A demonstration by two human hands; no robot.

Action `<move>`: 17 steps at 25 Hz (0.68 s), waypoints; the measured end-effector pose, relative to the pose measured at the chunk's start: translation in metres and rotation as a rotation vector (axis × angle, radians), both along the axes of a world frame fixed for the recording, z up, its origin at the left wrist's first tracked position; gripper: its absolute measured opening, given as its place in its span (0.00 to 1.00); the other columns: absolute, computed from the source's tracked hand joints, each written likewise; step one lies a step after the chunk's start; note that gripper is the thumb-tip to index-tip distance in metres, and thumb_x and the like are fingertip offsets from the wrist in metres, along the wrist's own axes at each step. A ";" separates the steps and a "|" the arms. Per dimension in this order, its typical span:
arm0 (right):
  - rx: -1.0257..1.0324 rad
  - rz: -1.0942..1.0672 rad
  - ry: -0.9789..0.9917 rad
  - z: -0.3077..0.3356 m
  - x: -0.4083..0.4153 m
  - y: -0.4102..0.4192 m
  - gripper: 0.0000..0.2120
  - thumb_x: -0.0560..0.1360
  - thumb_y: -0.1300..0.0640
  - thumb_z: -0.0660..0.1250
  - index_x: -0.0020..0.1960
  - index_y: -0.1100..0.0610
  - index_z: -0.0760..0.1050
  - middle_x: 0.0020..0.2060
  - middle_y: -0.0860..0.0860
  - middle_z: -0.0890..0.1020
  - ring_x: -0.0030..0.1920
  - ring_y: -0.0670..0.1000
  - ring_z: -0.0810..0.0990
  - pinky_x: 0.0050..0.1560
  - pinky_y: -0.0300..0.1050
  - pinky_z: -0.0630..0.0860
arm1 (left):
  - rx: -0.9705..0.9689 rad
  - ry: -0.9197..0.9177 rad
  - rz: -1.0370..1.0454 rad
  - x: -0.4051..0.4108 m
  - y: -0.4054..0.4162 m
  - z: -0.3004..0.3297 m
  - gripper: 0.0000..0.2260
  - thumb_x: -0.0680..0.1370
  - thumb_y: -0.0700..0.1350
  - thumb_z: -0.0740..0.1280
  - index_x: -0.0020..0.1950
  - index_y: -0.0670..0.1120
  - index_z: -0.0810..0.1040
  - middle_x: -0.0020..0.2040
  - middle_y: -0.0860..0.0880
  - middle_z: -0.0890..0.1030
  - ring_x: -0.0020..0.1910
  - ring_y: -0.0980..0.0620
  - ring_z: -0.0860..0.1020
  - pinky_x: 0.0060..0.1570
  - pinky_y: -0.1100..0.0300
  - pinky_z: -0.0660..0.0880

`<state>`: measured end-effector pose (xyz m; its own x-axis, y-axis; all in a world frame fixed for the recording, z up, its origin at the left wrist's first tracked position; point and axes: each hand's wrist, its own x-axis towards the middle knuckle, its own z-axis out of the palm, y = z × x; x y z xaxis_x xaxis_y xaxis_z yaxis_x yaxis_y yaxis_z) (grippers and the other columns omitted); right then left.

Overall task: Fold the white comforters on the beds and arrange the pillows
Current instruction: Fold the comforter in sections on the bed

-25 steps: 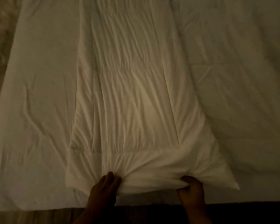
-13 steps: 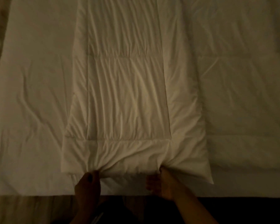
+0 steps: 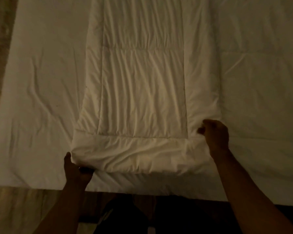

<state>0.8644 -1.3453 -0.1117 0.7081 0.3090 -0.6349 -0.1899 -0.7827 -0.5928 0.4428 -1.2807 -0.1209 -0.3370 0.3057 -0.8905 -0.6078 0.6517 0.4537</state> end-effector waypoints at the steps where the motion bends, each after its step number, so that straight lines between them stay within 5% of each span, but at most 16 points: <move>1: -0.141 0.116 -0.217 -0.009 0.005 -0.009 0.16 0.77 0.52 0.66 0.59 0.62 0.77 0.52 0.60 0.81 0.52 0.61 0.81 0.56 0.48 0.75 | 0.001 -0.012 -0.020 -0.002 0.001 -0.001 0.26 0.77 0.61 0.61 0.73 0.53 0.69 0.72 0.49 0.71 0.70 0.47 0.71 0.61 0.50 0.71; 3: -0.366 0.232 -0.449 -0.027 0.012 -0.033 0.29 0.75 0.42 0.67 0.65 0.62 0.70 0.61 0.65 0.74 0.60 0.67 0.73 0.61 0.56 0.70 | -0.034 -0.053 -0.055 -0.008 -0.001 -0.004 0.29 0.71 0.61 0.67 0.70 0.53 0.73 0.70 0.47 0.75 0.67 0.44 0.73 0.63 0.50 0.70; 6: -0.489 0.192 -0.322 -0.039 0.005 -0.056 0.43 0.72 0.28 0.59 0.73 0.60 0.61 0.63 0.66 0.73 0.60 0.68 0.74 0.60 0.59 0.71 | -0.036 -0.177 -0.024 -0.018 0.002 -0.002 0.33 0.67 0.66 0.71 0.68 0.52 0.75 0.65 0.44 0.78 0.64 0.41 0.75 0.64 0.46 0.71; 8: -0.472 0.168 -0.285 -0.041 0.000 -0.063 0.42 0.73 0.28 0.56 0.73 0.59 0.60 0.61 0.66 0.76 0.58 0.67 0.76 0.57 0.58 0.73 | -0.077 -0.328 0.068 -0.002 0.015 0.011 0.37 0.69 0.64 0.72 0.74 0.50 0.69 0.72 0.44 0.72 0.70 0.42 0.71 0.64 0.51 0.72; 11: -0.380 0.180 -0.403 -0.032 0.005 -0.069 0.37 0.76 0.30 0.55 0.68 0.60 0.65 0.56 0.68 0.77 0.54 0.67 0.78 0.51 0.57 0.74 | -0.089 -0.219 0.186 -0.015 0.012 0.022 0.22 0.79 0.36 0.65 0.73 0.39 0.68 0.70 0.38 0.72 0.70 0.43 0.71 0.69 0.67 0.60; 13: -0.312 0.182 -0.469 -0.023 0.017 -0.079 0.33 0.77 0.32 0.54 0.67 0.60 0.66 0.54 0.69 0.77 0.53 0.68 0.78 0.49 0.58 0.74 | -0.096 -0.175 0.162 -0.015 -0.007 0.028 0.20 0.77 0.41 0.67 0.69 0.44 0.72 0.68 0.46 0.75 0.69 0.61 0.70 0.56 0.79 0.67; 15: -0.283 0.186 -0.501 -0.010 0.027 -0.092 0.32 0.78 0.34 0.54 0.66 0.59 0.65 0.54 0.69 0.77 0.52 0.68 0.77 0.48 0.57 0.74 | -0.107 -0.056 0.059 -0.039 -0.024 0.017 0.28 0.74 0.48 0.71 0.73 0.52 0.67 0.65 0.51 0.78 0.56 0.75 0.73 0.31 0.73 0.74; 17: -0.251 0.165 -0.525 -0.008 0.035 -0.095 0.33 0.77 0.32 0.52 0.65 0.60 0.65 0.52 0.70 0.77 0.50 0.69 0.78 0.45 0.56 0.73 | -0.204 0.005 0.052 -0.034 -0.030 0.017 0.31 0.75 0.48 0.71 0.76 0.54 0.63 0.67 0.54 0.75 0.44 0.63 0.77 0.41 0.66 0.75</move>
